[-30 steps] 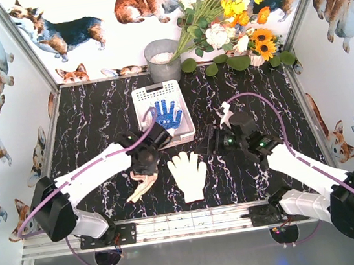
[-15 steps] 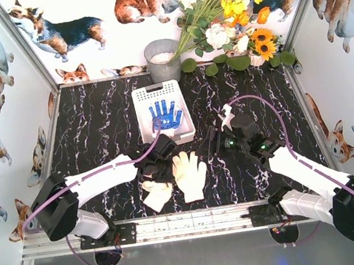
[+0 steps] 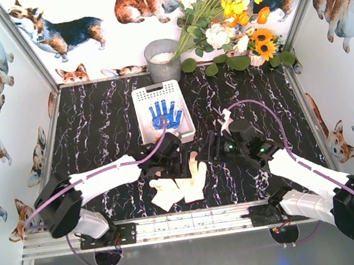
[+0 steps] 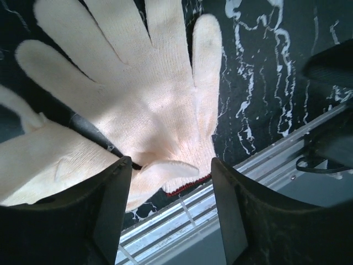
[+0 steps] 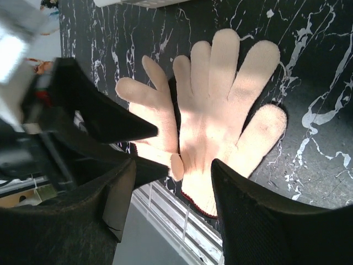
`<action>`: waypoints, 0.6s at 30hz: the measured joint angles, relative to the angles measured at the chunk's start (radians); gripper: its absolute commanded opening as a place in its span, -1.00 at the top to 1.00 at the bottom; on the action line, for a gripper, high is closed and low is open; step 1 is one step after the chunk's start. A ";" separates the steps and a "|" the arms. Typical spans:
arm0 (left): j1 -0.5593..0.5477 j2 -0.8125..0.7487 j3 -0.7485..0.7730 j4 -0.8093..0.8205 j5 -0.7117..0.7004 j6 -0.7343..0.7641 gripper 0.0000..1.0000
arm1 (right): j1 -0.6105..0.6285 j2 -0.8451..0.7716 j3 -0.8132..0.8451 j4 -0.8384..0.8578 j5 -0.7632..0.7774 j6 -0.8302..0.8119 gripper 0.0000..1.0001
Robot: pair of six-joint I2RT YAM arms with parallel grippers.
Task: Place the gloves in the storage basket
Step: Turn over the glove at the center of the board.
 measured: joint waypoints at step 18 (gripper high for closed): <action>0.383 -0.430 -0.263 -0.113 0.067 0.103 -0.57 | 0.242 0.262 0.009 0.022 0.016 0.042 -0.14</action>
